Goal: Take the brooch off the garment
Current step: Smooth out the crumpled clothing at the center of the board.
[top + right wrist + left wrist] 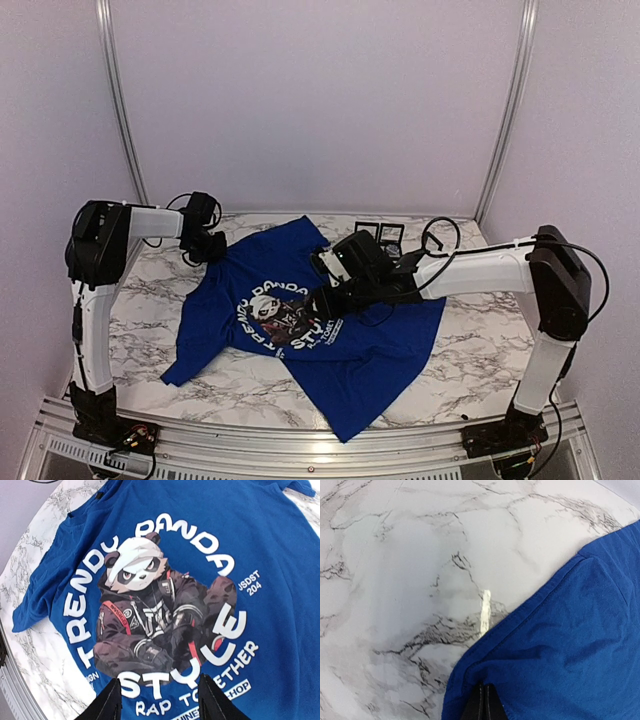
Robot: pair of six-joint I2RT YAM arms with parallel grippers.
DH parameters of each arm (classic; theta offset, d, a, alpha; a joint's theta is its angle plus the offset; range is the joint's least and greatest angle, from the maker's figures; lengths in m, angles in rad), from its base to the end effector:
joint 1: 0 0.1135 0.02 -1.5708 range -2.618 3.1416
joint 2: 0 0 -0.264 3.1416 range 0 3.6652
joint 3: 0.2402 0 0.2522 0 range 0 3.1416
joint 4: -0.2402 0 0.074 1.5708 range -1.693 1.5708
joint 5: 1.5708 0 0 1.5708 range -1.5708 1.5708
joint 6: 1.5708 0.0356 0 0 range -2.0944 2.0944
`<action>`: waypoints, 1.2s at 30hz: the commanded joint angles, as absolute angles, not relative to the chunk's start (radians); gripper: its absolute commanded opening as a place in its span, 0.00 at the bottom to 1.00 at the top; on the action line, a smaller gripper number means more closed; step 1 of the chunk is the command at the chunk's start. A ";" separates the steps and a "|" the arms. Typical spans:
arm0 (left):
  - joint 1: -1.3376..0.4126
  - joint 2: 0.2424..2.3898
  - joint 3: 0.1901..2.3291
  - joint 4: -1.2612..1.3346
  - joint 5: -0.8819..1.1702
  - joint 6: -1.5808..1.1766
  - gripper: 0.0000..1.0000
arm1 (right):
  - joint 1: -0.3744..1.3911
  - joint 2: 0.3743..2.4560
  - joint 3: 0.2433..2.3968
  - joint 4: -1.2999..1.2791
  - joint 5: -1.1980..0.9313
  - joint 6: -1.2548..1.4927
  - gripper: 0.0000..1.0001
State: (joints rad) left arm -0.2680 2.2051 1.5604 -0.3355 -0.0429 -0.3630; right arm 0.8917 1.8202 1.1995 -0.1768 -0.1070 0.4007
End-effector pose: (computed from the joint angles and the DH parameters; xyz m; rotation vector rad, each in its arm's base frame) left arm 0.4530 -0.1228 0.1359 -0.1383 2.5571 -0.1895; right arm 0.2456 0.3103 0.1974 -0.6582 2.4035 0.7173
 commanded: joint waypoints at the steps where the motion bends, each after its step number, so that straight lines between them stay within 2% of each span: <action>1: -0.235 2.276 1.689 -0.392 -0.051 -0.326 0.00 | 0.886 1.814 1.198 -0.190 -0.096 0.404 0.50; 4: -0.225 2.304 1.762 -0.399 -0.022 -0.324 0.04 | 0.894 1.784 1.180 -0.224 -0.097 0.392 0.51; 8: -0.224 2.270 1.819 -0.423 -0.010 -0.332 0.24 | 0.936 1.740 1.143 -0.262 -0.081 0.382 0.54; 10: -0.224 2.208 1.775 -0.415 -0.017 -0.363 0.39 | 0.961 1.728 1.133 -0.280 -0.064 0.382 0.55; 14: -0.212 2.028 1.560 -0.352 -0.025 -0.433 0.51 | 1.018 1.710 1.123 -0.285 -0.058 0.398 0.55; 22: -0.166 1.643 1.024 -0.269 -0.031 -0.500 0.52 | 1.134 1.705 1.072 -0.288 -0.041 0.477 0.54; 25: -0.159 1.550 0.886 -0.252 -0.016 -0.522 0.50 | 1.158 1.679 1.040 -0.292 -0.042 0.498 0.54; 31: -0.158 1.532 0.738 -0.203 -0.003 -0.563 0.44 | 1.202 1.651 1.007 -0.315 -0.033 0.527 0.51; 36: -0.160 1.569 0.700 -0.130 0.056 -0.585 0.41 | 1.263 1.651 1.006 -0.338 -0.005 0.555 0.51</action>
State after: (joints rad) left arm -0.1589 1.5425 0.7105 -0.2256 0.0074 -0.5564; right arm 1.2125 1.6646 1.0031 -0.3058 -0.0395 0.5159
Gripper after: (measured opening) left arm 0.420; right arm 0.511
